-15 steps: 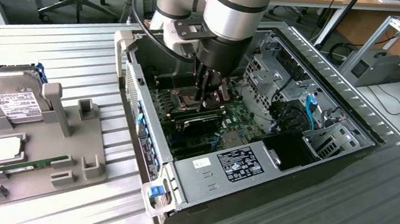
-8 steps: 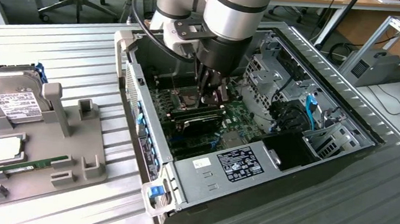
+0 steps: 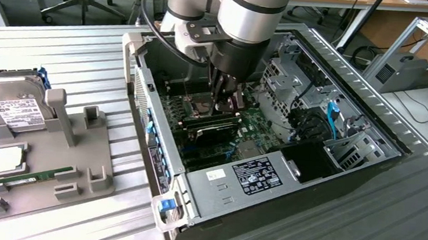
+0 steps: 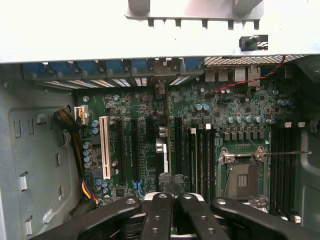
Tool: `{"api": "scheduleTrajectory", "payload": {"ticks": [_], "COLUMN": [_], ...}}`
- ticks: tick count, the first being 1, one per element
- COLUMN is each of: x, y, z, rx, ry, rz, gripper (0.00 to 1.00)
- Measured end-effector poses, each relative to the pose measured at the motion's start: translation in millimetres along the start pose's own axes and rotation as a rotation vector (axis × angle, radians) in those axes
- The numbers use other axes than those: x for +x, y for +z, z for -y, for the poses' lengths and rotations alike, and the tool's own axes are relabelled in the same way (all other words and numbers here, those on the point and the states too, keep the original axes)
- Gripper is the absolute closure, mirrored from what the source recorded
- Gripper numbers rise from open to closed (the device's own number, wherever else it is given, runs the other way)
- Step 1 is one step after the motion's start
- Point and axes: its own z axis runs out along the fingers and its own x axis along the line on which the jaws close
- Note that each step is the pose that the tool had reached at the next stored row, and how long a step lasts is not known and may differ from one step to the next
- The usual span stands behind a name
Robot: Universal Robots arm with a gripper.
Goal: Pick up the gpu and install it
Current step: 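Press down on the gpu until it lock into place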
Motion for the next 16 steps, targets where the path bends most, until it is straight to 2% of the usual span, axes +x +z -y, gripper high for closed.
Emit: {"api": "scheduleTrajectory", "payload": {"ticks": [7,16], "x": [-9.1,-9.3], "y": [2.4,18.9], "z": [-2.5,-3.7], "rx": [0.0000,0.0001], "ry": [0.000,0.001], "rz": [0.0000,0.0001], "gripper": [0.89,0.89]}}
